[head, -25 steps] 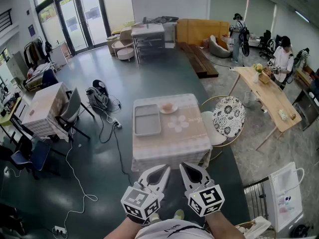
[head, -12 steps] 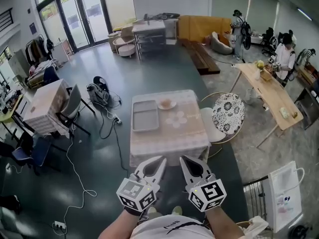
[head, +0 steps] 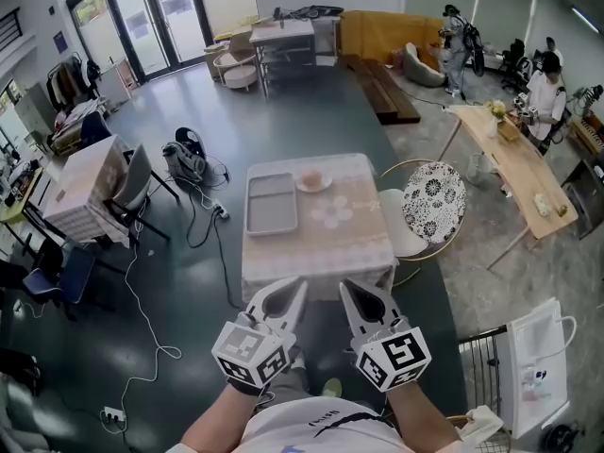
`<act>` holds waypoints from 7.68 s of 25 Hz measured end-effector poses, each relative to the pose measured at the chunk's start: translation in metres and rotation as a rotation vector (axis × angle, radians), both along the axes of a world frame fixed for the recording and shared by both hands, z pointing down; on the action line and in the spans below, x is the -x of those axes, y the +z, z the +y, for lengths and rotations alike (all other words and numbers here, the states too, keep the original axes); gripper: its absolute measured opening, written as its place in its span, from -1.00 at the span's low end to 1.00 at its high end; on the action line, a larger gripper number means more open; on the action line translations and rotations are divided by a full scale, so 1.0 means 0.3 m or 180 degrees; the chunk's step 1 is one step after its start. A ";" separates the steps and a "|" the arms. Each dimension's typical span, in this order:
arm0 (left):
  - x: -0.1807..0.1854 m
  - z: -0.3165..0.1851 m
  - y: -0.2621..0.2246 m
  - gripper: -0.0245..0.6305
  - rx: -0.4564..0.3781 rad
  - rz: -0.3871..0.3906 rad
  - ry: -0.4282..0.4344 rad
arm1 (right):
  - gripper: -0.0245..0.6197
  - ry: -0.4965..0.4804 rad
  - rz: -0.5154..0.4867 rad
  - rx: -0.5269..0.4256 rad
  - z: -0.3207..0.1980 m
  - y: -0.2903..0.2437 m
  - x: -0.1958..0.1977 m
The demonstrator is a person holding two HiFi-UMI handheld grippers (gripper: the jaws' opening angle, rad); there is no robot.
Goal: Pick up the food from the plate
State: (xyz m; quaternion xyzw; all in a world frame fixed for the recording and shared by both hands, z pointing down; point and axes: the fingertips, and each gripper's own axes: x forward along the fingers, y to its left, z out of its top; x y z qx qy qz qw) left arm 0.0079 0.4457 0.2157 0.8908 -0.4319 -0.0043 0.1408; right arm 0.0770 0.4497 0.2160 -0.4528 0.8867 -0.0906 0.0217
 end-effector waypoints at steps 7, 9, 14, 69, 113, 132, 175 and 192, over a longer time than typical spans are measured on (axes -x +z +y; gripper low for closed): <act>-0.006 -0.124 0.019 -0.91 -0.0003 0.0032 0.0047 | -0.88 0.0124 0.0053 0.0011 -0.132 0.016 -0.012; -0.002 -0.182 0.033 -0.91 0.0000 0.0049 0.0082 | -0.88 0.0151 0.0086 0.0006 -0.196 0.024 -0.003; 0.023 -0.363 0.059 -0.91 -0.0031 0.0048 0.0199 | -0.88 0.0233 0.0128 -0.0012 -0.387 0.038 0.041; -0.019 -1.947 0.966 -0.91 0.0473 -0.0766 0.0572 | -0.88 0.0311 0.0168 0.0903 -1.940 0.836 0.108; -0.059 -2.044 1.622 0.12 0.0679 -0.2564 0.1329 | -0.88 0.0443 0.0059 0.1248 -1.960 1.134 0.023; -0.001 -1.887 1.176 0.12 0.0758 -0.1616 0.0944 | -0.88 0.0409 0.0121 0.1094 -1.878 0.903 0.052; 0.207 -1.268 0.232 0.12 0.0088 -0.0443 0.0609 | -0.88 0.0478 0.0138 0.0316 -1.394 0.252 0.220; 0.226 -1.223 0.210 0.12 0.0040 -0.0408 0.0546 | -0.88 0.0447 0.0225 0.0221 -1.337 0.213 0.241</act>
